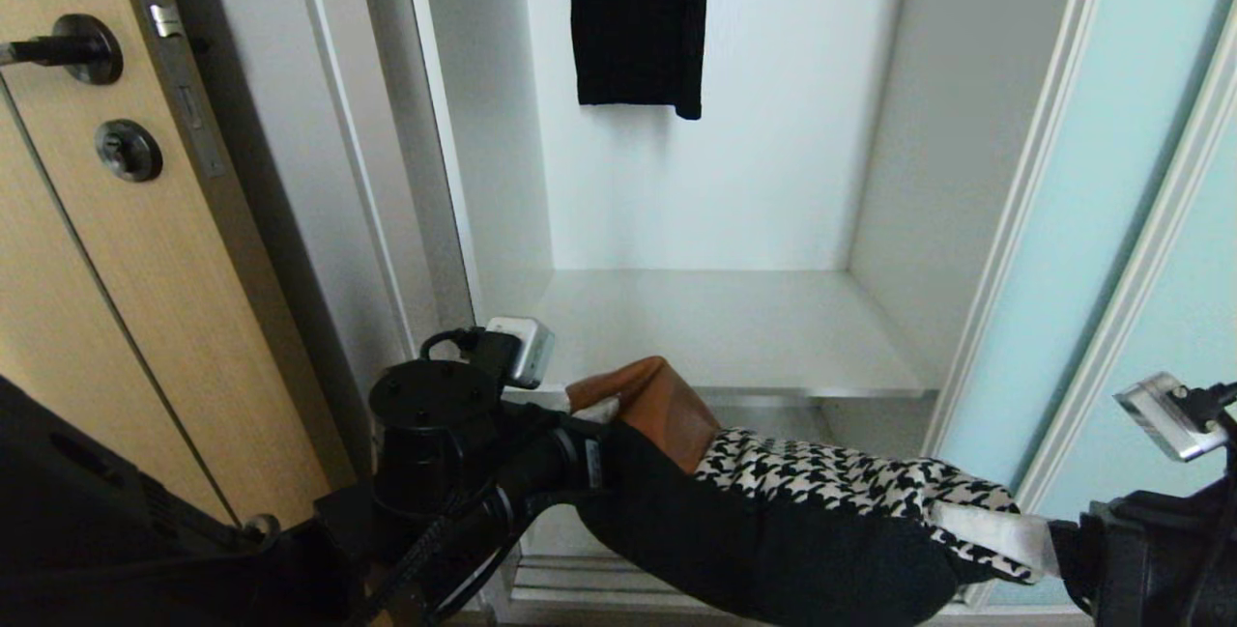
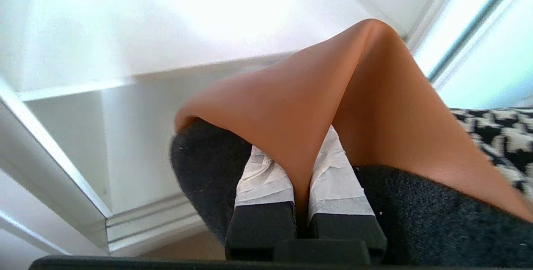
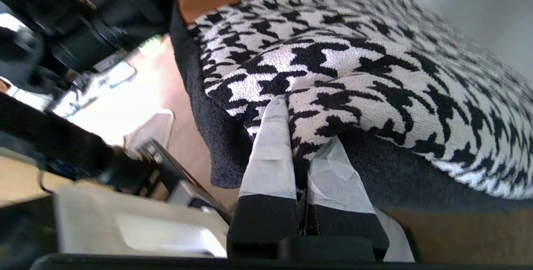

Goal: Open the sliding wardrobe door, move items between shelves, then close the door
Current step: Place the pillow on the higher shelf

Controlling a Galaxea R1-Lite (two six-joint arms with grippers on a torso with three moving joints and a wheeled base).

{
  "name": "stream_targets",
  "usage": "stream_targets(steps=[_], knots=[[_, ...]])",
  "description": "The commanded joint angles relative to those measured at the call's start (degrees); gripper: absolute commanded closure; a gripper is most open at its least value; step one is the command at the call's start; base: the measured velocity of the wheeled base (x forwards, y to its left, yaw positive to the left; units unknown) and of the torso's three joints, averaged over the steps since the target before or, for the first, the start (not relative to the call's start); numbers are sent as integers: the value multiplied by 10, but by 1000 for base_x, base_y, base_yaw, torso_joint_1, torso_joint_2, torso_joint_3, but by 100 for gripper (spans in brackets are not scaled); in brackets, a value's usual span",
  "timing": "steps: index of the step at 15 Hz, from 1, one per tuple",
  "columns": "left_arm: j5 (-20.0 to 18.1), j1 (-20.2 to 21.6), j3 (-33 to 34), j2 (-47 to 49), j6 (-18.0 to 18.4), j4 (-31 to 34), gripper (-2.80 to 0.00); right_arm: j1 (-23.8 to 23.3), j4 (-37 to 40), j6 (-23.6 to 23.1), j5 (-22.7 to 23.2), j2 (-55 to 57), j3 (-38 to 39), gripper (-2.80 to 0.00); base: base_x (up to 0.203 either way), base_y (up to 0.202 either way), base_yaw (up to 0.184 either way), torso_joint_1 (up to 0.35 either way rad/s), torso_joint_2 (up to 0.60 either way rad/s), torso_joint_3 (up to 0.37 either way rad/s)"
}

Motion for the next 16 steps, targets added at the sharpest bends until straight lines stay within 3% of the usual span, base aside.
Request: stream_targets(steps=[1,7,11,16], knots=[[17,0,-7,-10,0,-2,0,-1,-1,9,-2,-10,-21,0,0,0,0,0,0,0],[46,1,-66,-28,5,27,0,-6,71,9,-48,29,-147,0,0,0,0,0,0,0],[60,20,-135,-27,5,65,0,-12,126,7,-68,82,-279,0,0,0,0,0,0,0],[61,50,-251,3,5,117,0,-17,138,7,-87,190,-443,0,0,0,0,0,0,0]])
